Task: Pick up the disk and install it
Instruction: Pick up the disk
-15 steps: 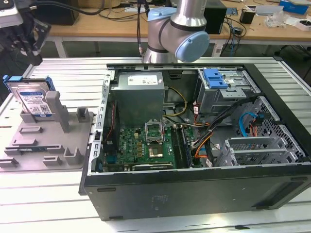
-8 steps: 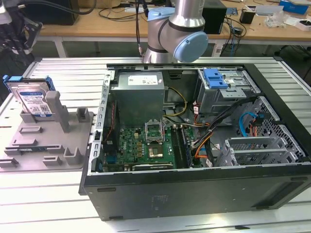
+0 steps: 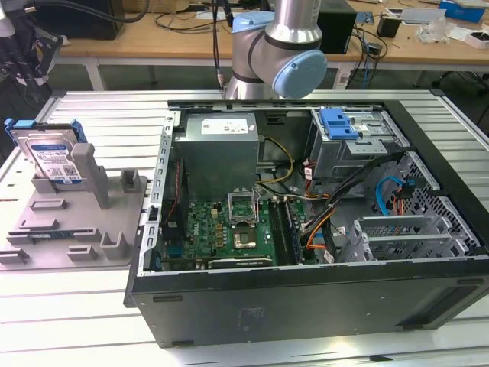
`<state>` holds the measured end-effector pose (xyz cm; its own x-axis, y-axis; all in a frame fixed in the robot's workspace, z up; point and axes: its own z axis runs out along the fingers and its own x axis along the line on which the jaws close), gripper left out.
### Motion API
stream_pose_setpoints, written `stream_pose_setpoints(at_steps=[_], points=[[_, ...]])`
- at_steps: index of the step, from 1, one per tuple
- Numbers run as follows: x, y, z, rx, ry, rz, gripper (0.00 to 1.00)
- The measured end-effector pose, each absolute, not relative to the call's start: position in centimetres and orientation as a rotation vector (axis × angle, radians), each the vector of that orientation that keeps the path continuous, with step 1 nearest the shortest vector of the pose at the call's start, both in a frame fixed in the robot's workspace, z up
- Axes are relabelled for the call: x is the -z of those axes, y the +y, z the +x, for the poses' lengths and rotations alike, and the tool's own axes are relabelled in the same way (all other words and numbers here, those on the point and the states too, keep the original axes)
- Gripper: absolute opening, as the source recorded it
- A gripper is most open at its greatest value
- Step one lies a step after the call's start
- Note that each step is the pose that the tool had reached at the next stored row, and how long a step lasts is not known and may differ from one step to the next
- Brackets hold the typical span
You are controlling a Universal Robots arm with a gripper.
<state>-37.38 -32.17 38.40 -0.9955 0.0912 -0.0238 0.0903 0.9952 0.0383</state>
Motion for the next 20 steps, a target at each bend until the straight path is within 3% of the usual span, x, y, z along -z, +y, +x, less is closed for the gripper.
stream_pose_setpoints(at_steps=[12, 20], points=[[-38.34, -32.16, -37.38, -0.056, 3.148, 0.131, 0.11], [-38.18, -32.17, -37.39, -0.055, 3.157, -0.122, 0.11]])
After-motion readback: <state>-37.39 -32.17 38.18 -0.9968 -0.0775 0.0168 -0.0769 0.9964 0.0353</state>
